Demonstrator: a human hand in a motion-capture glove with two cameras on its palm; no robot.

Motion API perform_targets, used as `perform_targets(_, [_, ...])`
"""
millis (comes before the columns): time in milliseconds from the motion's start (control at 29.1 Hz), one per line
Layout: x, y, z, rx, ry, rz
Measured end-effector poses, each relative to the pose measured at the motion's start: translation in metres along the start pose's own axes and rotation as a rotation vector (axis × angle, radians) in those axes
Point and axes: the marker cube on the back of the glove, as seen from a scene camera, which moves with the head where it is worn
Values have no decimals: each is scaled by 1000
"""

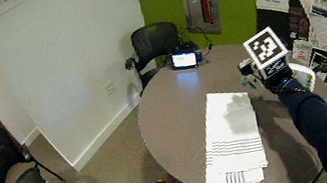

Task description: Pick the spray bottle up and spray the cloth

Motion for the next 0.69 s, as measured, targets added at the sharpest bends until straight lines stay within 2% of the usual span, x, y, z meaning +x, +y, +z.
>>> perform_targets(241, [28,6,-13,14,-334,186])
perform_targets(412, [41,13,-22,-16,-686,328])
perform_targets(550, [32,24,-31,-71,-952,350])
perform_targets(687, [9,34,-51,-92,-1131,300])
